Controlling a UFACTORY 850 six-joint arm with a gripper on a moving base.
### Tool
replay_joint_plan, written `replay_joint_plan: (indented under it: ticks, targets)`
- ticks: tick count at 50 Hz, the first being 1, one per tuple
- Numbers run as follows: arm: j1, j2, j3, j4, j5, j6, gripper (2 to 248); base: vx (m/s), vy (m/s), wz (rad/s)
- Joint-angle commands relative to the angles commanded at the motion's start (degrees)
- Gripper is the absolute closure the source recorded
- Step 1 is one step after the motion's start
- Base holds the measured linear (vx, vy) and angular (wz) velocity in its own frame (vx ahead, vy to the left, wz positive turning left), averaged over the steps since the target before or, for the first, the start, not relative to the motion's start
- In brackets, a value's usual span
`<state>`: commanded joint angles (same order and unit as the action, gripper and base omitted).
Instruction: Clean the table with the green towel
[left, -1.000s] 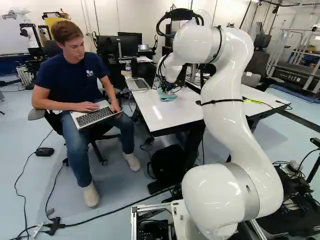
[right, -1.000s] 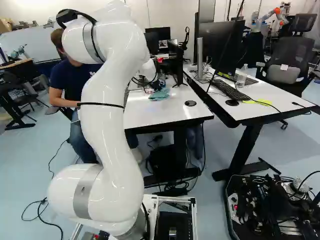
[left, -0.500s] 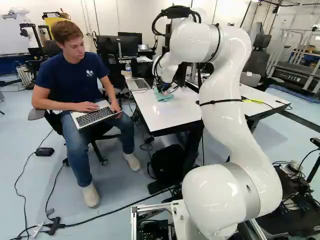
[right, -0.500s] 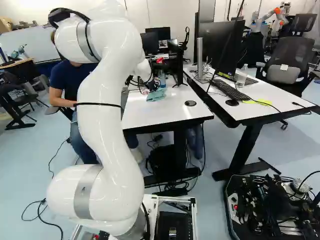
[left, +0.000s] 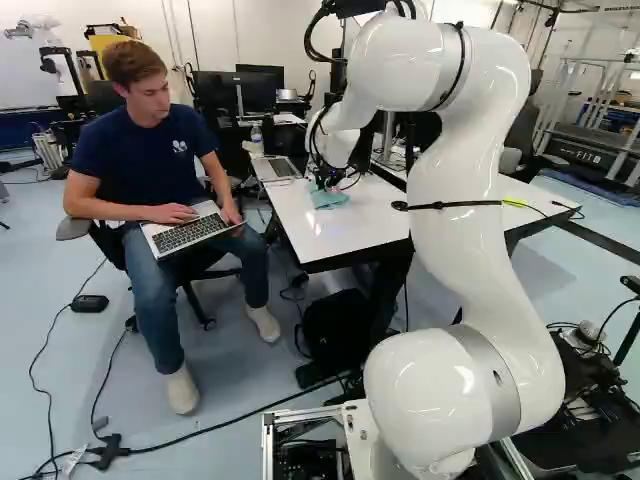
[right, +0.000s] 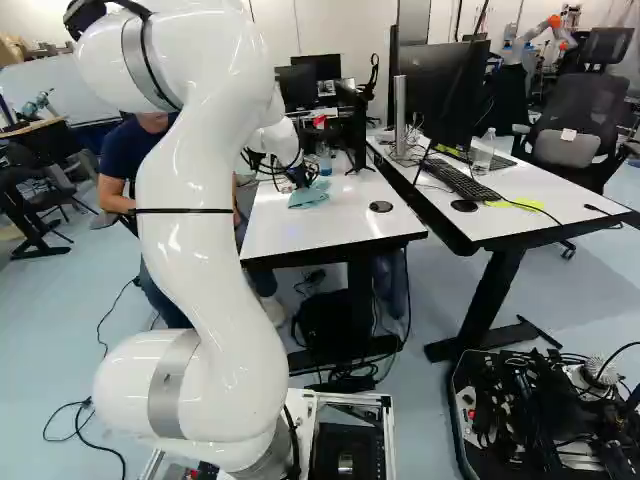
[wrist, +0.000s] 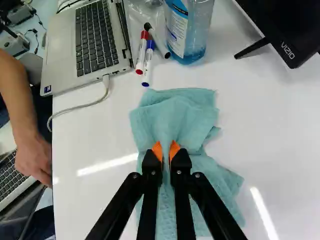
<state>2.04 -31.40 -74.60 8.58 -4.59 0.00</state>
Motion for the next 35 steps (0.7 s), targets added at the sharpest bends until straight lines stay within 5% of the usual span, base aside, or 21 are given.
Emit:
replay_joint_plan:
  ticks: [35]
  targets:
    - [-1.07,10.64,11.14,0.00,0.00,0.00,214,0.000,0.000,0.000]
